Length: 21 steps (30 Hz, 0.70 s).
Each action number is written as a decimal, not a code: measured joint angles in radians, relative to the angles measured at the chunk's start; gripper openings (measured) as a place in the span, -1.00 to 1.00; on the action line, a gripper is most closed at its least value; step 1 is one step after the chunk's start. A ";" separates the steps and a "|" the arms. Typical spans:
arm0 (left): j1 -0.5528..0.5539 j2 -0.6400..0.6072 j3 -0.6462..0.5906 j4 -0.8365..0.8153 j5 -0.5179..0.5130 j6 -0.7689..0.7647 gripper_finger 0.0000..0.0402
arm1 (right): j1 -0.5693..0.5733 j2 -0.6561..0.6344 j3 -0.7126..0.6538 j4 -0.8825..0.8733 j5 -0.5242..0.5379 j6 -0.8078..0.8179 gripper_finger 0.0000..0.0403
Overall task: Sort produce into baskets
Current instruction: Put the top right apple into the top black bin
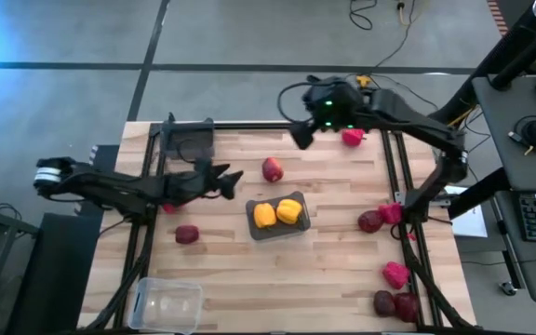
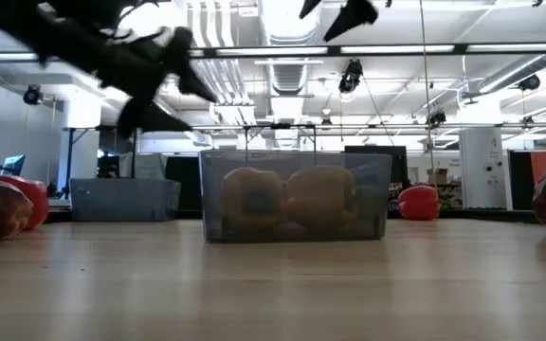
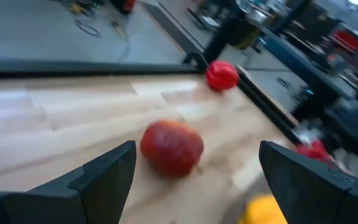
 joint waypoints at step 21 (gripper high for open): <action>0.102 0.886 1.191 -1.220 0.084 -0.716 0.61 | -0.003 -0.115 -0.187 -0.271 0.013 -0.183 0.99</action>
